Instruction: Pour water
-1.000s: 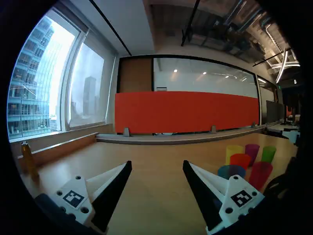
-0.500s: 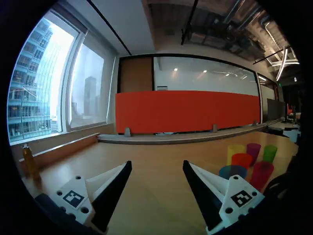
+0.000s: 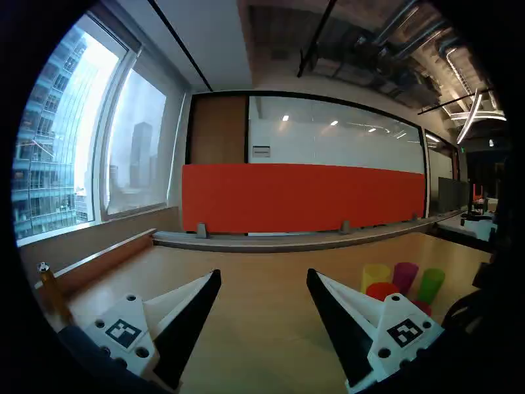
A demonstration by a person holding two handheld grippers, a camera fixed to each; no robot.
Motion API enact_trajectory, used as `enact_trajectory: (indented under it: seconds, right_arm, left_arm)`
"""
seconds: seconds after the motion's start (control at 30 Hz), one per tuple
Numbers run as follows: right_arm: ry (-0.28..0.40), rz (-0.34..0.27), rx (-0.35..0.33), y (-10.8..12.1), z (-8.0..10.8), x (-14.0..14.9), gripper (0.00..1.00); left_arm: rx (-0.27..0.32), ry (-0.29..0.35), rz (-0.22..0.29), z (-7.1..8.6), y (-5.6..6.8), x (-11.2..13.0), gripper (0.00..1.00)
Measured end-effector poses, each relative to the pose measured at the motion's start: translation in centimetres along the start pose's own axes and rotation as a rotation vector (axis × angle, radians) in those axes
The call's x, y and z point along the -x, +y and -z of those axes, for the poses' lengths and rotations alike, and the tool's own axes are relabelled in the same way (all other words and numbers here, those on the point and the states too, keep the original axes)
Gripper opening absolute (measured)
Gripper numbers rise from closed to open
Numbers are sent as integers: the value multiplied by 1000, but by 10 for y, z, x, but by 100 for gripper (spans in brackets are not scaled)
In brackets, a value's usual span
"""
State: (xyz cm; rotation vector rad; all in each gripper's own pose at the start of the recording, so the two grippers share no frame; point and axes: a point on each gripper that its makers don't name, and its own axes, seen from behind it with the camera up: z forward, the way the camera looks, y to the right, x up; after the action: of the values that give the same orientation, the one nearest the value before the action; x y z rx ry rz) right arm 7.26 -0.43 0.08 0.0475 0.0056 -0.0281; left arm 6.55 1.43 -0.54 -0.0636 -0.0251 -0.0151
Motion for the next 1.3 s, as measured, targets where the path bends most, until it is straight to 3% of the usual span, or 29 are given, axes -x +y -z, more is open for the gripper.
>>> enact_trajectory:
  seconds: [0.37,0.57,0.9,1.3]
  right_arm:
    - [9,20,-49,-3,4,-64,99]
    - [12,19,-71,-7,5,-81,99]
    - [-16,17,-147,-22,7,-85,99]
    - [-115,55,-345,-56,17,-69,99]
  left_arm:
    - [54,-18,-22,0,10,-49,97]
    - [98,-25,-37,1,20,-67,97]
    - [170,-33,-59,5,31,-82,97]
    - [323,-94,-115,9,57,-72,97]
